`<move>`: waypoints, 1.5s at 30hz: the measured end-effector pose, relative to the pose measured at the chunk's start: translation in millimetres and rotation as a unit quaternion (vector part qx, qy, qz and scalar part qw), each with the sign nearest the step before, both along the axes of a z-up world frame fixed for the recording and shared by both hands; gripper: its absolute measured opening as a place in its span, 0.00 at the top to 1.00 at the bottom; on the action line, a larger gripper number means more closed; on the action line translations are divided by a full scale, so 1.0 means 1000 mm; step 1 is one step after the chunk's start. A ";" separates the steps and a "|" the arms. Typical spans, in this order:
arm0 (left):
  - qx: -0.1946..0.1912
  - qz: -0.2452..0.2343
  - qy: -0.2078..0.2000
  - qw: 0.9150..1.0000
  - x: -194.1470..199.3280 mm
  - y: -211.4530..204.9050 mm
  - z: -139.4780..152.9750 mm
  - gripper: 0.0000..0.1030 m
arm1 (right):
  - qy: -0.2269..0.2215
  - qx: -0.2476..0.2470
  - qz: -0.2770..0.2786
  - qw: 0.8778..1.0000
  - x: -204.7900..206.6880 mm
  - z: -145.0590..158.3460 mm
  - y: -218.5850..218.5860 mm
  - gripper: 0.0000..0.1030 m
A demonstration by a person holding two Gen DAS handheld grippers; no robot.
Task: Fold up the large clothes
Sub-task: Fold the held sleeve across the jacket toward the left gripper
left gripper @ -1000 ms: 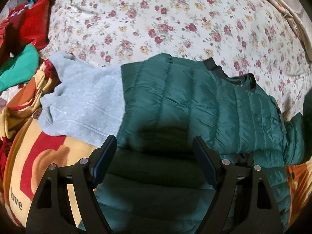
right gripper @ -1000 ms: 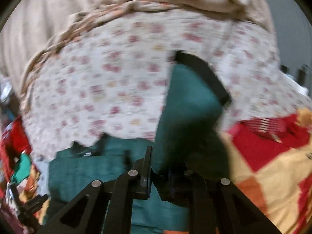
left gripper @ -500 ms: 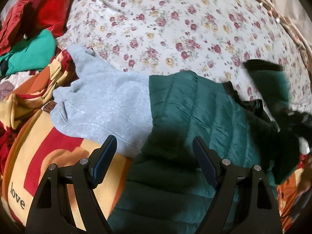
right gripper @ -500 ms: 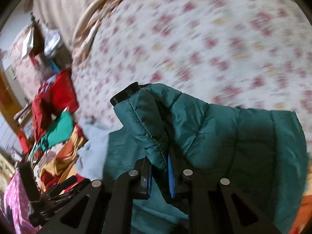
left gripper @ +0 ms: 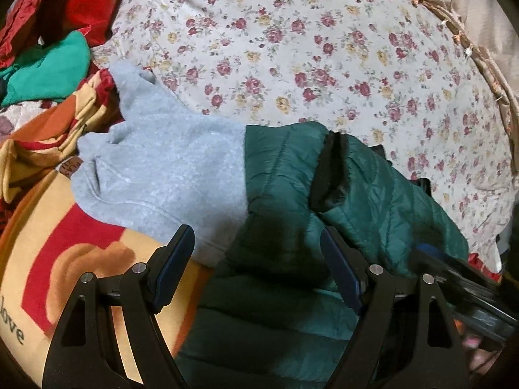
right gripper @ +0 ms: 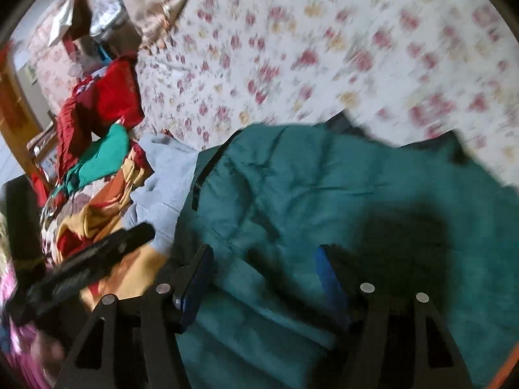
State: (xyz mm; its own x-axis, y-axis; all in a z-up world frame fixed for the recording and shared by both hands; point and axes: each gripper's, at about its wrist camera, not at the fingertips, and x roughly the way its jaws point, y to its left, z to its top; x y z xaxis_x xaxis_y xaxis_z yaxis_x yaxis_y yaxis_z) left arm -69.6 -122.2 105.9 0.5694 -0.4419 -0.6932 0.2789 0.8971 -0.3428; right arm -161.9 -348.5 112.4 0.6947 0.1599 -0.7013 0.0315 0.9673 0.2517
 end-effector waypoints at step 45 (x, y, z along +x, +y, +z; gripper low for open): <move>0.114 -0.049 -0.022 0.992 0.023 -0.053 -0.021 0.76 | 0.033 -0.027 -0.286 0.957 -0.043 -0.050 -0.186 0.59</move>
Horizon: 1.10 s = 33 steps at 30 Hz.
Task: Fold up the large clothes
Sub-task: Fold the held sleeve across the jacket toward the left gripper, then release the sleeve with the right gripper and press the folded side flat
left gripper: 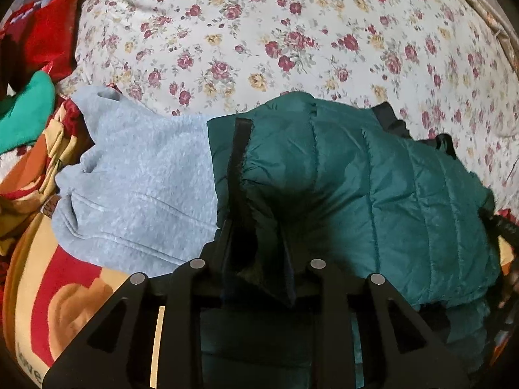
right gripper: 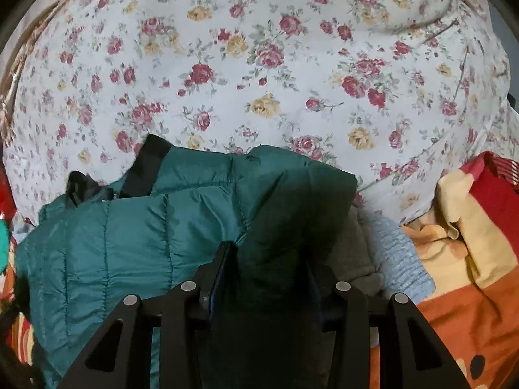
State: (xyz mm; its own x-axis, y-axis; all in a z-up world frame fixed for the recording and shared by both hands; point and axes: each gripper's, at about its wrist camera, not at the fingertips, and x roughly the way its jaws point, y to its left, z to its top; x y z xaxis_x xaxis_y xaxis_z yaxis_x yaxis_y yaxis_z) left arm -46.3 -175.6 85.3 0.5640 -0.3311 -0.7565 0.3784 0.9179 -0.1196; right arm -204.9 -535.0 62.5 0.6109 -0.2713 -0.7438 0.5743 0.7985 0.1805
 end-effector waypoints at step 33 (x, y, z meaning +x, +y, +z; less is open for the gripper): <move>0.019 0.004 0.016 1.000 -0.010 0.009 0.000 0.37 | -0.001 -0.024 0.077 0.997 -0.054 0.027 0.058 0.28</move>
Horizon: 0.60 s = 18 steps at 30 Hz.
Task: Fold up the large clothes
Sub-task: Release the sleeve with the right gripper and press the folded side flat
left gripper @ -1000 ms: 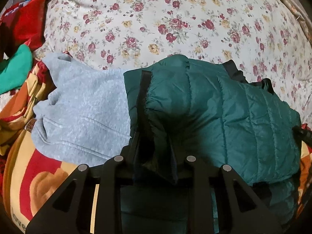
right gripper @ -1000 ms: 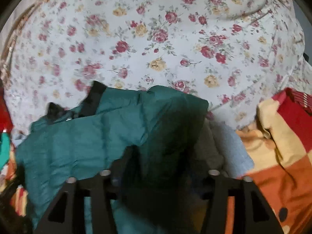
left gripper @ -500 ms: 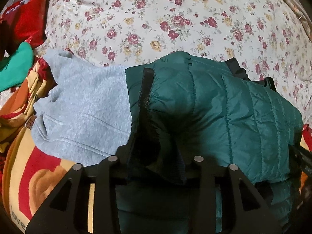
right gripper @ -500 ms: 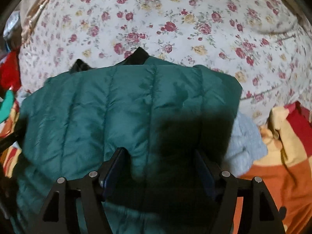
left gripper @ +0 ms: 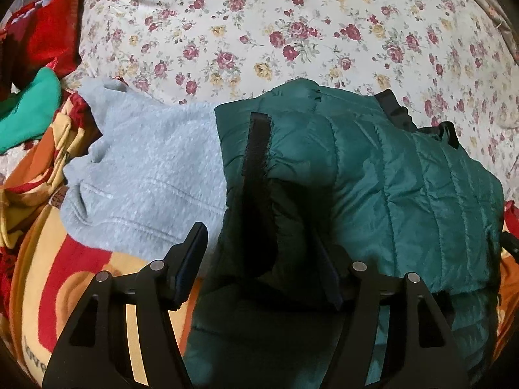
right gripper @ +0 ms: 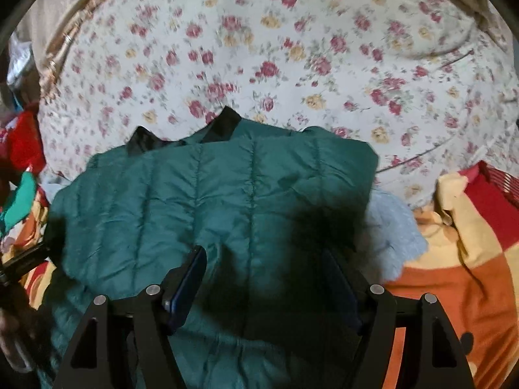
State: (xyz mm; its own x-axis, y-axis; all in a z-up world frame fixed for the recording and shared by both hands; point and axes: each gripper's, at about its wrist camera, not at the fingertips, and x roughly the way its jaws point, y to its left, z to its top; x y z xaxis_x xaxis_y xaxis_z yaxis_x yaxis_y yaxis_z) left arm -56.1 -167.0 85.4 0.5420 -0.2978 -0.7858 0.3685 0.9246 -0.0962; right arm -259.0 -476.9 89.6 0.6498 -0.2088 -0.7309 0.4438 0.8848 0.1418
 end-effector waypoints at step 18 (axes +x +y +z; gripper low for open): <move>0.040 0.001 -0.039 0.998 -0.067 0.031 0.031 0.37 | 0.027 0.016 -0.007 0.999 -0.035 0.002 0.025 0.24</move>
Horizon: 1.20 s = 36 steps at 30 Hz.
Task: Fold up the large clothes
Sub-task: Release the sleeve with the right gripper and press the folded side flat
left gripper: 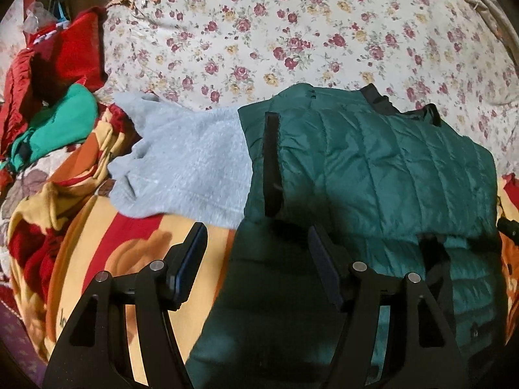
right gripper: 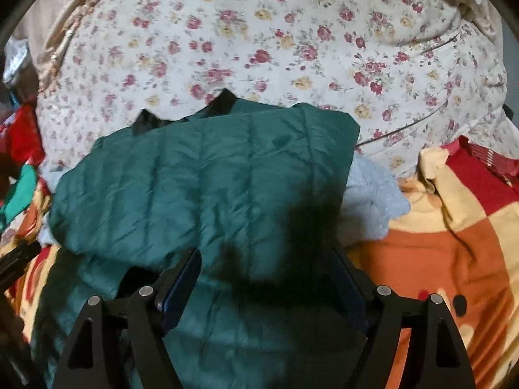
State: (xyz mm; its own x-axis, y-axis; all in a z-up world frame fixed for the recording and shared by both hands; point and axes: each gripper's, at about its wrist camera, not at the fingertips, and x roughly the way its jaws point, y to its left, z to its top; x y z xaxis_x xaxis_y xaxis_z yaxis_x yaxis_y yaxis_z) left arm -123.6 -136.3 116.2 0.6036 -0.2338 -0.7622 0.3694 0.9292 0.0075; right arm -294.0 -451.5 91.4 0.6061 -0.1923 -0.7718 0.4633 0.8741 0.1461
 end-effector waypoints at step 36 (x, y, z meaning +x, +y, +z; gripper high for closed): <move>0.003 0.003 0.039 0.999 -0.111 0.089 -0.014 0.37 | 0.055 0.037 0.016 0.998 -0.126 -0.024 0.096 0.18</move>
